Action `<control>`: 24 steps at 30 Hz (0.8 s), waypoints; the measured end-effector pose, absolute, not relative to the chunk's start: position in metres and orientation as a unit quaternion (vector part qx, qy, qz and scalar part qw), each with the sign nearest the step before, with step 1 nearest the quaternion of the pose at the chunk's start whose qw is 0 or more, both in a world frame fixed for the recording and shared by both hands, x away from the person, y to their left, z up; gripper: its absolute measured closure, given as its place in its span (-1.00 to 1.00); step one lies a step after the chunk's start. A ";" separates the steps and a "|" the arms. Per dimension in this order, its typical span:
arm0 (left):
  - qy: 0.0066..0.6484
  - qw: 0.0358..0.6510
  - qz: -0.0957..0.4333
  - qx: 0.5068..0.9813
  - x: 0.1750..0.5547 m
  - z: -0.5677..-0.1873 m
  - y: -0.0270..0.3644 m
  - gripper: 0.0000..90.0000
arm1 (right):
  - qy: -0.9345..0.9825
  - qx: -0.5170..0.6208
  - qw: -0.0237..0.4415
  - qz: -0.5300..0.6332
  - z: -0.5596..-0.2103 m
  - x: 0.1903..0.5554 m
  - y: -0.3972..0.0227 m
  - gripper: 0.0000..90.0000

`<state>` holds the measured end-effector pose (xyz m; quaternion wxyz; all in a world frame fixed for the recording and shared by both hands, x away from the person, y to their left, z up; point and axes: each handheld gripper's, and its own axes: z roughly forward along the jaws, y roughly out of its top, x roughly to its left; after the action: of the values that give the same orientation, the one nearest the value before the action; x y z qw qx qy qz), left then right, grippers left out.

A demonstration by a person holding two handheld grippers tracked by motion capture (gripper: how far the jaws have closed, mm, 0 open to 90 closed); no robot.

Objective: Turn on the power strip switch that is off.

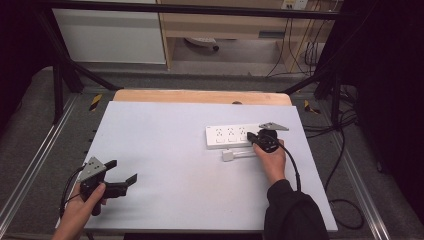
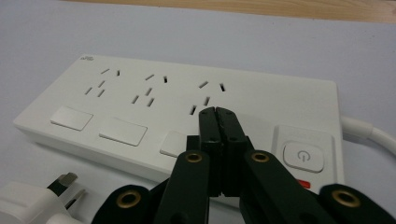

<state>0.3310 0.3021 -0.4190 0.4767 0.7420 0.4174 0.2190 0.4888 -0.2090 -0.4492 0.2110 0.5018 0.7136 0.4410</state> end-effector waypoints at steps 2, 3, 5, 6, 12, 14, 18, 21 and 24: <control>0.417 0.477 0.219 0.742 0.331 -0.419 0.302 -0.86 | 0.713 0.502 0.211 0.441 -0.449 0.489 -0.209 1.00; 0.417 0.477 0.219 0.742 0.331 -0.419 0.302 -0.86 | 0.713 0.502 0.211 0.441 -0.449 0.489 -0.209 1.00; 0.417 0.477 0.219 0.742 0.331 -0.419 0.302 -0.86 | 0.712 0.503 0.212 0.441 -0.449 0.489 -0.209 1.00; 0.417 0.477 0.219 0.742 0.331 -0.419 0.302 -0.86 | 0.712 0.503 0.212 0.441 -0.449 0.489 -0.209 1.00; 0.417 0.477 0.220 0.742 0.331 -0.419 0.303 -0.86 | 0.712 0.504 0.211 0.442 -0.449 0.490 -0.209 1.00; 0.417 0.477 0.220 0.742 0.331 -0.419 0.303 -0.86 | 0.711 0.504 0.210 0.442 -0.449 0.490 -0.209 1.00; 0.417 0.477 0.220 0.742 0.331 -0.419 0.303 -0.86 | 0.712 0.505 0.210 0.441 -0.449 0.490 -0.209 1.00; 0.418 0.477 0.220 0.741 0.331 -0.419 0.303 -0.86 | 0.712 0.504 0.210 0.441 -0.449 0.490 -0.209 1.00; 0.418 0.477 0.220 0.741 0.331 -0.419 0.303 -0.86 | 0.713 0.502 0.211 0.442 -0.449 0.490 -0.209 1.00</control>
<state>0.3309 0.3028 -0.4187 0.4772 0.7412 0.4178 0.2199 0.4900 -0.2088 -0.4489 0.2110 0.5022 0.7129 0.4417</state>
